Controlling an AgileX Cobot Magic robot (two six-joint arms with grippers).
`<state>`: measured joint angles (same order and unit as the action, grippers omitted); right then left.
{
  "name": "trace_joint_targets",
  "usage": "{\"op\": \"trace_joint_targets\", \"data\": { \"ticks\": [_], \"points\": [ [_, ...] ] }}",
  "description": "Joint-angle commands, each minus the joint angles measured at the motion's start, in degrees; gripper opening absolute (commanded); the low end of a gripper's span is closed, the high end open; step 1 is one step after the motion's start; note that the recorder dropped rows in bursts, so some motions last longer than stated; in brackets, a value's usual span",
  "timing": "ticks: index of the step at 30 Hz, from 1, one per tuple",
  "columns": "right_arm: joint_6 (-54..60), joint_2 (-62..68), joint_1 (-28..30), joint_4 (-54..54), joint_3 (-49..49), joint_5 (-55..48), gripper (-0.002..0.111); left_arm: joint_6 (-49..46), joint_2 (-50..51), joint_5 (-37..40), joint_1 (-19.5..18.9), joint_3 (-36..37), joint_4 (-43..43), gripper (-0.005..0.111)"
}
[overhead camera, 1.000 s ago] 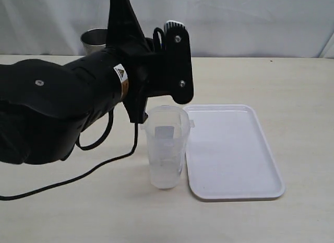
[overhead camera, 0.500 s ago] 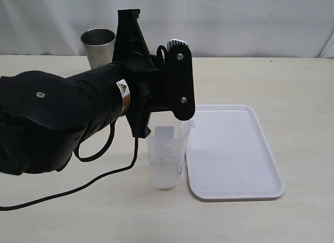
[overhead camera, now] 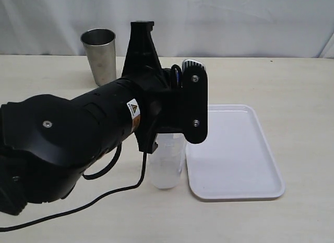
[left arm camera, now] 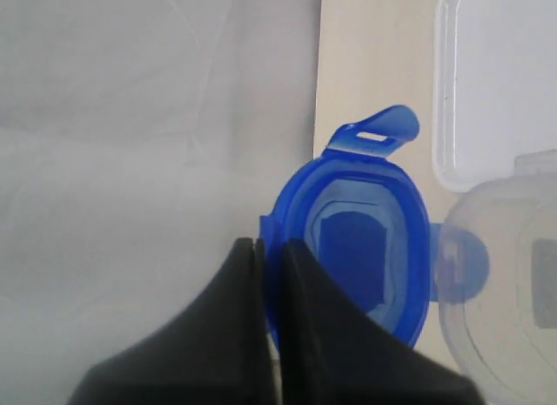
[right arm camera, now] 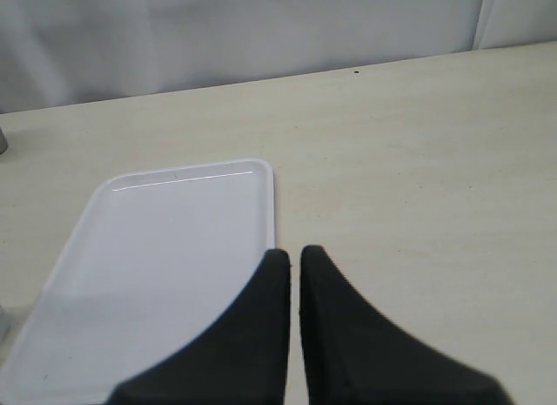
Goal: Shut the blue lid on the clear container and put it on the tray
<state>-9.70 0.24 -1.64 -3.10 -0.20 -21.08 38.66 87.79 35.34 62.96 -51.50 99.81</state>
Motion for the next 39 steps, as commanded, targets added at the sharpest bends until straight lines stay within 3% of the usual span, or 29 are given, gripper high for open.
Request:
{"op": "trace_joint_targets", "data": {
  "ticks": [1,27,31,37,39],
  "points": [
    [-0.20,-0.24,0.25,-0.08,0.20,0.22,0.005,0.41,0.04,2.61,0.44,0.05,0.13,0.000],
    [-0.20,-0.24,0.25,-0.08,0.20,0.22,0.005,-1.56,0.04,4.33,-1.59,-1.61,0.13,0.000],
    [-0.20,-0.24,0.25,-0.08,0.20,0.22,0.005,-1.56,0.04,-0.56,-1.59,-6.17,0.13,0.000],
    [-0.20,-0.24,0.25,-0.08,0.20,0.22,0.005,-1.18,0.04,-6.38,-1.59,-6.36,0.13,0.000],
    [-0.20,-0.24,0.25,-0.08,0.20,0.22,0.005,-1.18,0.33,-5.10,-1.59,-6.39,0.13,0.000]
  ]
}}
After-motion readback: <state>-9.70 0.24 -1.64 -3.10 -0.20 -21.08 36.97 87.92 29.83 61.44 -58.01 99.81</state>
